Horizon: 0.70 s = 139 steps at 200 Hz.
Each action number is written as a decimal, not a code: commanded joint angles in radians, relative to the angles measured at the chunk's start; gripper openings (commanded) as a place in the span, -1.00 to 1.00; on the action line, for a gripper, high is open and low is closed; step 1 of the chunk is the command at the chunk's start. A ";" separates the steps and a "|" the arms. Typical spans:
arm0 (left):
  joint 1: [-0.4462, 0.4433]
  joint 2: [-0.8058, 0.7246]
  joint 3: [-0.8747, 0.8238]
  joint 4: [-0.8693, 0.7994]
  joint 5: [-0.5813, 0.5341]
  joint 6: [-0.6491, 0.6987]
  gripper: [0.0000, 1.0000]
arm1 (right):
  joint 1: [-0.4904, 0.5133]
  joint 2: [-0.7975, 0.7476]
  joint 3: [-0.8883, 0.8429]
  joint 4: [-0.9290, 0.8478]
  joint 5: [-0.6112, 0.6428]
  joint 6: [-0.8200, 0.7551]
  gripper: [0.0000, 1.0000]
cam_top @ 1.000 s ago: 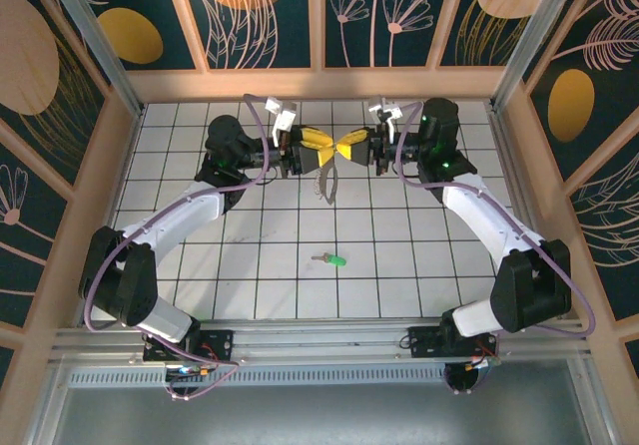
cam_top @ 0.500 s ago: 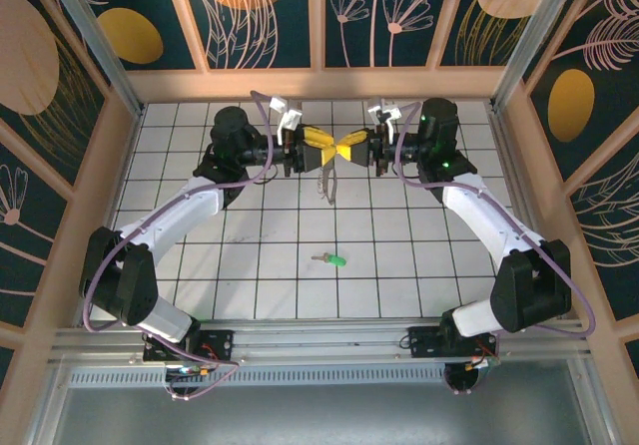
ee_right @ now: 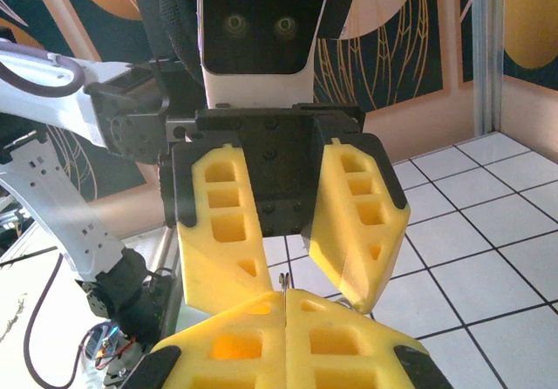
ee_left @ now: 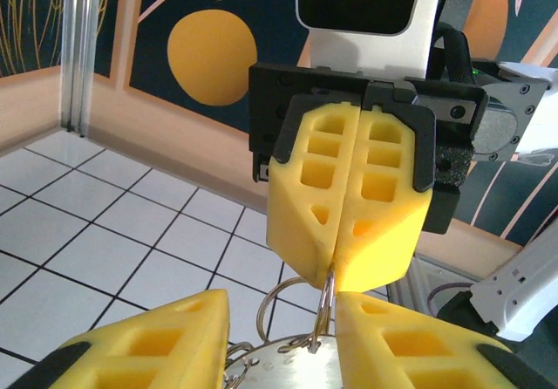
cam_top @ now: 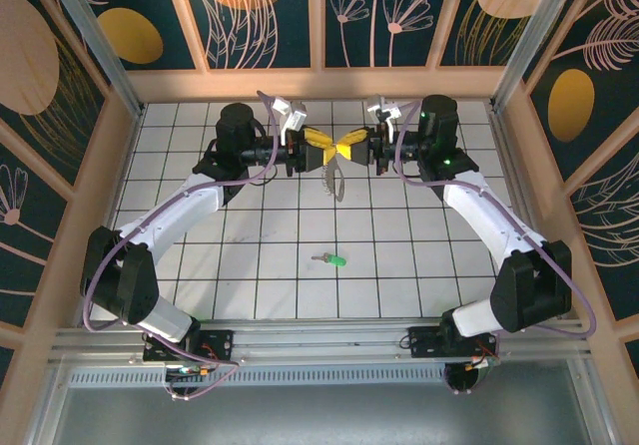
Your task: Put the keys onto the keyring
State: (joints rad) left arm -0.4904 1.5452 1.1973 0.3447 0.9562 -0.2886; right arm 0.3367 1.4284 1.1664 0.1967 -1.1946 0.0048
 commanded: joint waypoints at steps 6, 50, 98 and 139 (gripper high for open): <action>-0.007 -0.002 0.026 0.031 -0.026 -0.003 -0.05 | 0.013 0.016 0.039 -0.022 -0.017 -0.045 -1.00; -0.007 -0.020 0.007 0.076 -0.045 -0.021 -0.15 | 0.013 0.024 0.041 -0.040 -0.014 -0.060 -1.00; -0.007 -0.008 0.000 0.077 0.001 -0.029 -0.22 | 0.009 0.026 0.038 -0.037 -0.005 -0.063 -1.00; -0.007 -0.017 -0.023 0.042 -0.011 0.003 -0.15 | 0.001 0.014 0.032 -0.041 0.002 -0.066 -1.00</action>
State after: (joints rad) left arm -0.4911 1.5448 1.1942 0.3847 0.9344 -0.3069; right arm 0.3420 1.4525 1.1736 0.1490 -1.1934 -0.0292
